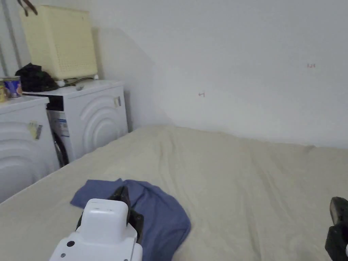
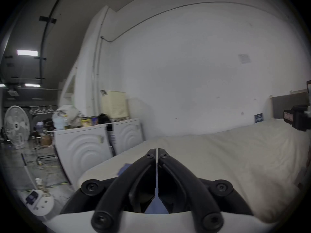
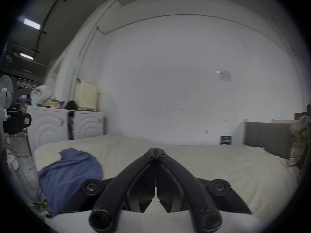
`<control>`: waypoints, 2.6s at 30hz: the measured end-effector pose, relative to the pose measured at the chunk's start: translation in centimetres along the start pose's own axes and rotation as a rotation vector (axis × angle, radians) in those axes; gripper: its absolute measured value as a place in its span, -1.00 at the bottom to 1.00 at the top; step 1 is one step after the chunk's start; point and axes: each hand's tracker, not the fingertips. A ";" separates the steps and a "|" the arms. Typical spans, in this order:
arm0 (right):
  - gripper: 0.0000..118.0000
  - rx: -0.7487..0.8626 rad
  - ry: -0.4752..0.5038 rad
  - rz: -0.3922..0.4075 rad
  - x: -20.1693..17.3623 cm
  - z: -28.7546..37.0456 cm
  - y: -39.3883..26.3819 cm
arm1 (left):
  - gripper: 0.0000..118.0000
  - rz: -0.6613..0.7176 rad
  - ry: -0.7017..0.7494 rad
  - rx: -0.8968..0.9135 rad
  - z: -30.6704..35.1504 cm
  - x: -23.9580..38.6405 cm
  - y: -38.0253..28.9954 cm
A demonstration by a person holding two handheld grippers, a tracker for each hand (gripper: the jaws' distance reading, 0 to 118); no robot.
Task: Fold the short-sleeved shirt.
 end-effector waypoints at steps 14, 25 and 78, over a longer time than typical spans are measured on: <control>-1.00 -0.039 0.062 0.032 -2.1 -1.6 0.5 | -0.98 0.002 -0.042 -0.244 -7.9 -4.4 0.0; -1.00 -0.218 -0.020 -0.003 2.0 -2.3 -1.0 | -0.78 -0.052 -0.440 -1.105 -33.9 -0.1 -12.2; -1.00 -0.122 -0.214 -0.178 14.1 4.9 2.7 | -0.99 0.065 -1.134 -0.524 -16.8 17.1 25.8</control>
